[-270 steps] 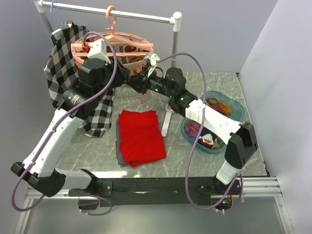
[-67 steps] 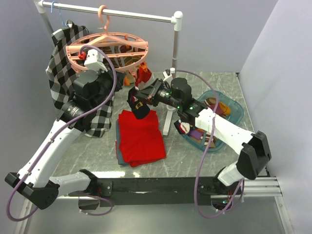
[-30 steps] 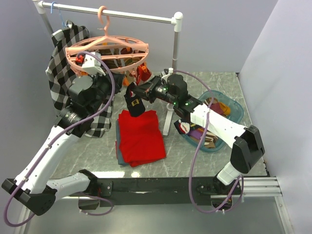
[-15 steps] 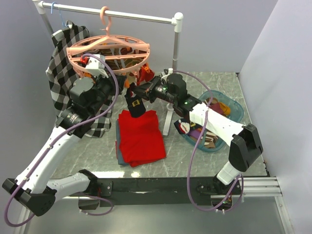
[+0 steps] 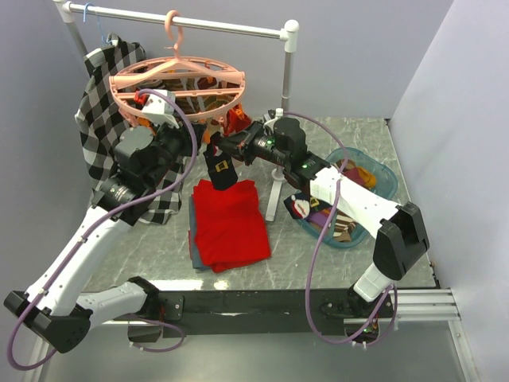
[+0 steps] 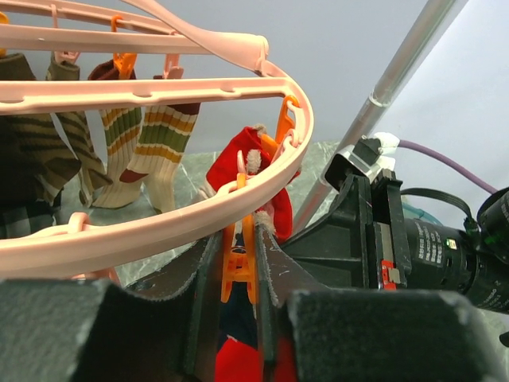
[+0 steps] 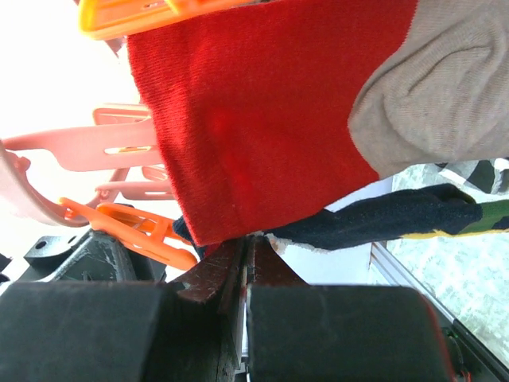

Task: Clip the socks to the hanger
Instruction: Clamp the sock onto the hanger.

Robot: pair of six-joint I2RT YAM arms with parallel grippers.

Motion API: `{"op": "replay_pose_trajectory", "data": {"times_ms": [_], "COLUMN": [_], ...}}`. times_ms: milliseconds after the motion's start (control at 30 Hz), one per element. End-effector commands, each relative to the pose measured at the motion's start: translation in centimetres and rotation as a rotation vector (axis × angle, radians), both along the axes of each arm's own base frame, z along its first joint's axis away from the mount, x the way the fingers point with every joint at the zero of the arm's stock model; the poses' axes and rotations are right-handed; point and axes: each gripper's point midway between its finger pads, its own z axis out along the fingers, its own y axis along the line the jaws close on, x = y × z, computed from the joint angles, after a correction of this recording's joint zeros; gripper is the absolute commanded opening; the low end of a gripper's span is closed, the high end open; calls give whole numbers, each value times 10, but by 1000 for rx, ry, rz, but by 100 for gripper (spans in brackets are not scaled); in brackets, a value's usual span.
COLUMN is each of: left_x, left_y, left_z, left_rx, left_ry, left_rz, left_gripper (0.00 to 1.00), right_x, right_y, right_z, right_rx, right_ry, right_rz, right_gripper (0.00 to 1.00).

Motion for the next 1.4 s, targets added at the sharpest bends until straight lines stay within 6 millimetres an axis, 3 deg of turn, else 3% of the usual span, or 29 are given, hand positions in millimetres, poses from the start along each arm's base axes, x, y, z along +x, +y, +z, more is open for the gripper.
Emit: {"op": "replay_pose_trajectory", "data": {"times_ms": [0, 767, 967, 1100, 1200, 1333, 1367], "left_x": [-5, -7, -8, -12, -17, -23, -24], "left_y": [-8, -11, -10, -5, 2, 13, 14], "left_z": [5, 4, 3, 12, 19, 24, 25], "left_rx": [-4, -22, -22, -32, -49, -77, -80], "left_ry": [-33, -56, -55, -59, -51, -16, -11], "left_rz": [-57, -74, -74, -59, -36, 7, 10], "left_gripper": [23, 26, 43, 72, 86, 88, 89], "right_x": [-3, -5, -6, -6, -6, -5, -3], "right_y": [-5, -2, -2, -4, -5, -9, -10], "right_z": [49, 62, 60, 61, 61, 61, 60], "right_rx": [77, 122, 119, 126, 123, 104, 94], "right_ry": [-100, -108, -109, -115, -125, -152, -160], "right_rz": [6, 32, 32, 24, 24, 12, 6], "right_gripper": [0, 0, 2, 5, 14, 33, 33]}}
